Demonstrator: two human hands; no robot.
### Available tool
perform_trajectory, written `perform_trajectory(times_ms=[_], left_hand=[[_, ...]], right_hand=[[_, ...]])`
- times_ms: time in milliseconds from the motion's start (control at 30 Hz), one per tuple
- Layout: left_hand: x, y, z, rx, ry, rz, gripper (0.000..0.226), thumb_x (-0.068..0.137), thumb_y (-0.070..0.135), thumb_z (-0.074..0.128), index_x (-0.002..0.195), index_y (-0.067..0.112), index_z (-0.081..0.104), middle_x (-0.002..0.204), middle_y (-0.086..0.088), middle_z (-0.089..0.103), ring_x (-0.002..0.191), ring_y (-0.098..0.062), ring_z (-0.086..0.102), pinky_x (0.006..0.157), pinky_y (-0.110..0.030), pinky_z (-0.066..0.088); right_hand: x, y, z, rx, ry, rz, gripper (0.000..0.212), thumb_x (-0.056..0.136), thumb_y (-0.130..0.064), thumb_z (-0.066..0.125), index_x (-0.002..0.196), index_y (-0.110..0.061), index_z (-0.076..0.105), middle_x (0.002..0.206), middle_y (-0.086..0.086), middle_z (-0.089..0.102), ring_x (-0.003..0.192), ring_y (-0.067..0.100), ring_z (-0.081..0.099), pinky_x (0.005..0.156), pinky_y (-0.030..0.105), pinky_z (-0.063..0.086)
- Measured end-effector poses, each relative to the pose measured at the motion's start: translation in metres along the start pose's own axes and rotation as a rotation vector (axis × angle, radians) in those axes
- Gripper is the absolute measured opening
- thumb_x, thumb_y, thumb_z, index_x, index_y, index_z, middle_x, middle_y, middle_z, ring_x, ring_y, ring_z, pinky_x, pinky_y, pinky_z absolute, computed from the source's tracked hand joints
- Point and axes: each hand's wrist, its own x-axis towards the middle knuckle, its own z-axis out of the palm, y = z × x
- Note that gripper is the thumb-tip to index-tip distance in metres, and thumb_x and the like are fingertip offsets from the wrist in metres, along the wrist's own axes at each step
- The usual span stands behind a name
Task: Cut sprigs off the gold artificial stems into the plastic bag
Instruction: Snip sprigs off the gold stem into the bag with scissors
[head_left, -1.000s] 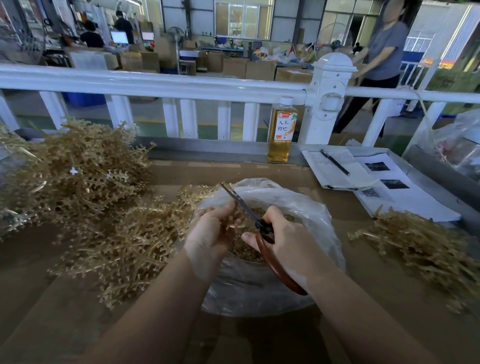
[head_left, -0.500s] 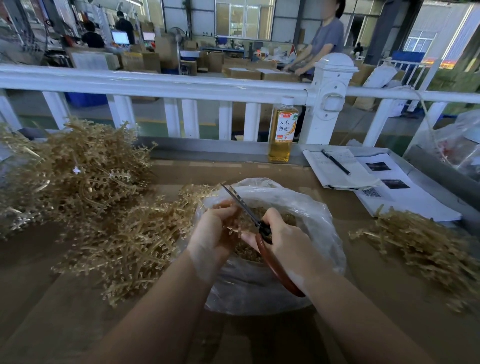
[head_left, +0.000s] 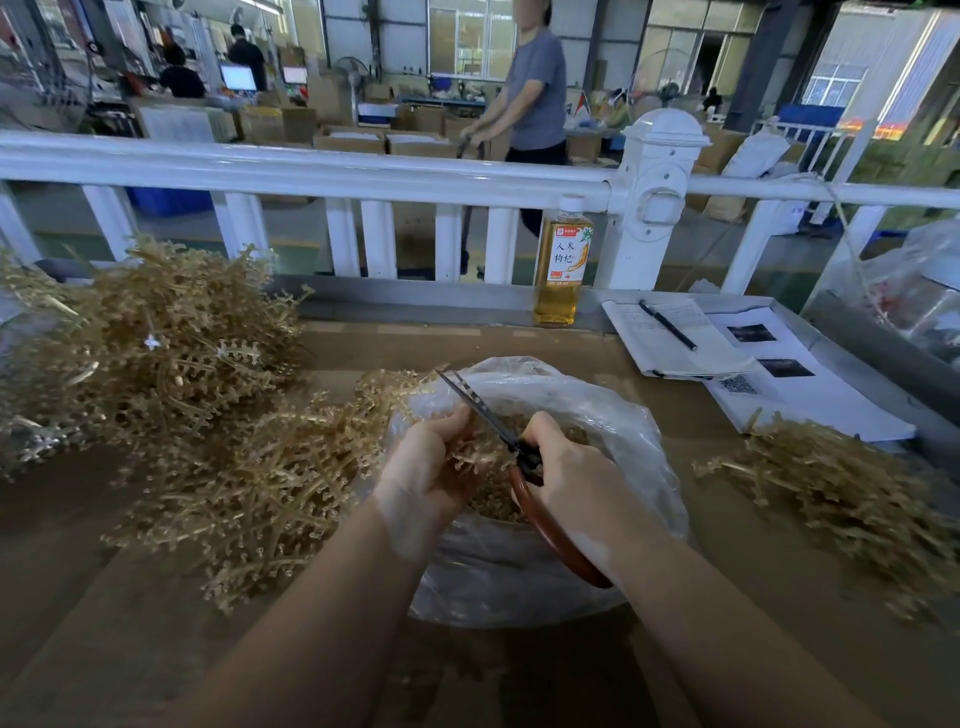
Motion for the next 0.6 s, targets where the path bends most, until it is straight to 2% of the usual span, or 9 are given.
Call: perform_trajectory(times_ms=[133, 267, 433, 600], left_hand=[[-0.0015, 0.0002, 0.0028, -0.004, -0.004, -0.008, 0.023, 0.095, 0.009, 0.049, 0.077, 0.001, 0.060, 0.051, -0.007, 0.064, 0.038, -0.015, 0.059, 0.032, -0.016, 0.042], [-0.0029, -0.0007, 0.0036, -0.001, -0.008, -0.017, 0.022, 0.095, 0.009, 0.049, 0.078, 0.002, 0.060, 0.050, -0.006, 0.063, 0.036, -0.015, 0.058, 0.032, -0.016, 0.041], [-0.0024, -0.0016, 0.0044, -0.009, -0.007, -0.021, 0.020, 0.095, 0.009, 0.049, 0.079, 0.003, 0.059, 0.049, -0.005, 0.062, 0.036, -0.014, 0.058, 0.033, -0.016, 0.042], [0.0001, -0.0020, 0.0026, -0.002, -0.004, -0.038, 0.018, 0.095, 0.010, 0.050, 0.081, 0.003, 0.060, 0.049, -0.005, 0.062, 0.036, -0.014, 0.058, 0.033, -0.016, 0.042]], right_hand=[[-0.0005, -0.0010, 0.0004, -0.023, 0.005, 0.008, 0.014, 0.098, -0.028, 0.049, 0.102, -0.016, 0.043, 0.076, 0.001, 0.062, 0.070, 0.021, 0.063, 0.065, 0.035, 0.051], [-0.0004, -0.0012, 0.0007, -0.064, 0.020, 0.002, 0.011, 0.100, -0.026, 0.047, 0.103, -0.015, 0.044, 0.078, 0.003, 0.064, 0.071, 0.021, 0.064, 0.061, 0.030, 0.048], [0.0008, -0.0030, -0.0002, -0.071, 0.002, 0.010, 0.012, 0.100, -0.024, 0.045, 0.105, -0.014, 0.045, 0.082, 0.006, 0.067, 0.072, 0.022, 0.065, 0.066, 0.034, 0.053], [0.0026, -0.0010, 0.0017, -0.099, -0.004, 0.021, 0.009, 0.101, -0.023, 0.043, 0.105, -0.015, 0.044, 0.078, 0.000, 0.061, 0.070, 0.019, 0.063, 0.060, 0.025, 0.047]])
